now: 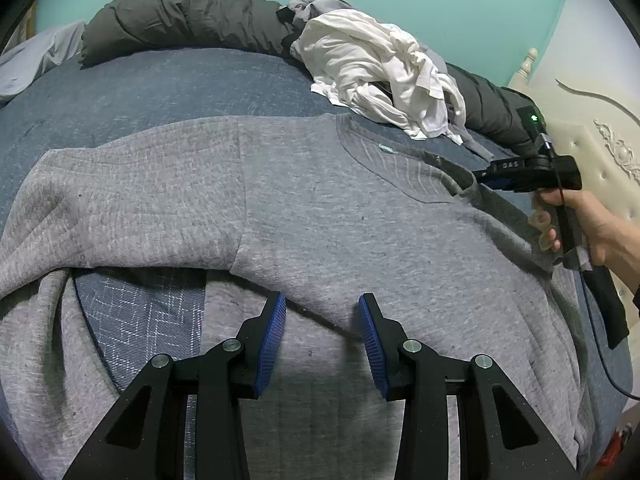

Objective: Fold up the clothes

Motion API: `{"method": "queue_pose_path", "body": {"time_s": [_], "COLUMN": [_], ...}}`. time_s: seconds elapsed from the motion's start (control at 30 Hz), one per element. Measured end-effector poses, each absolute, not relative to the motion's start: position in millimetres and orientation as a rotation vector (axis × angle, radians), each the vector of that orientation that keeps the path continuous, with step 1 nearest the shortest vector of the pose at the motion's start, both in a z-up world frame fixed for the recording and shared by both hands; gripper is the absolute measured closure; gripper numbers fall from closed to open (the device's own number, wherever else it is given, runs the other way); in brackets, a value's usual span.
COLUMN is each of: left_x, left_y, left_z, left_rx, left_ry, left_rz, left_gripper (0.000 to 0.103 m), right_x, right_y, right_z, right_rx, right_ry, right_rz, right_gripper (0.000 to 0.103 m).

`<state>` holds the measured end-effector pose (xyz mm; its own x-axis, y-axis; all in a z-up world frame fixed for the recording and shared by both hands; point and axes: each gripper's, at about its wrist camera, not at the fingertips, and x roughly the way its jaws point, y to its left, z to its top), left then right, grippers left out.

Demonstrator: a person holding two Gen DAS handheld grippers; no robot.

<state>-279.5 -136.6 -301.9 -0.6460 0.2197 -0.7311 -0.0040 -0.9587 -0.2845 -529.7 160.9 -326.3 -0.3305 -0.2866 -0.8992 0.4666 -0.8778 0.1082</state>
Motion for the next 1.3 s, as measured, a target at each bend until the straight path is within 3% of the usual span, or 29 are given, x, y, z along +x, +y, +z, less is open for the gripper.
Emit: {"method": "queue_pose_path", "body": {"time_s": [0.1, 0.13, 0.17, 0.2, 0.3, 0.7, 1.1, 1.17, 1.23, 1.3], "left_x": [-280, -280, -280, -279, -279, -281, -283, -282, -282, -282], "left_y": [-137, -137, -137, -137, -139, -142, -145, -143, -142, -142], "left_z": [-303, -303, -303, -303, -303, -304, -311, -312, -312, -311], "left_rx": [-1.259, -1.26, -1.26, -1.258, -1.257, -1.265, -1.293, -1.296, -1.297, -1.295], "left_ry": [-0.393, -0.394, -0.395, -0.396, -0.399, -0.397, -0.395, -0.392, -0.392, -0.396], "left_rz": [2.708, 2.706, 2.707, 2.708, 2.712, 2.71, 2.69, 2.688, 2.688, 2.688], "left_gripper": [0.062, 0.062, 0.062, 0.062, 0.062, 0.062, 0.062, 0.062, 0.062, 0.061], "right_x": [-527, -529, -530, -530, -533, -572, -592, -591, -591, -587], "right_y": [148, 148, 148, 148, 149, 152, 121, 129, 141, 162], "right_z": [-333, -333, -331, -329, -325, -275, -347, -341, -327, -305], "right_rx": [1.448, 1.441, 1.427, 1.412, 1.384, 1.204, 1.41, 1.399, 1.373, 1.332], "right_ry": [0.328, 0.328, 0.331, 0.34, 0.373, 0.465, 0.468, 0.392, 0.338, 0.274], "right_rz": [-2.211, -2.217, -2.23, -2.248, -2.279, -2.489, -2.345, -2.341, -2.369, -2.407], "right_gripper": [0.064, 0.069, 0.085, 0.092, 0.1, 0.101, 0.1, 0.099, 0.094, 0.072]}}
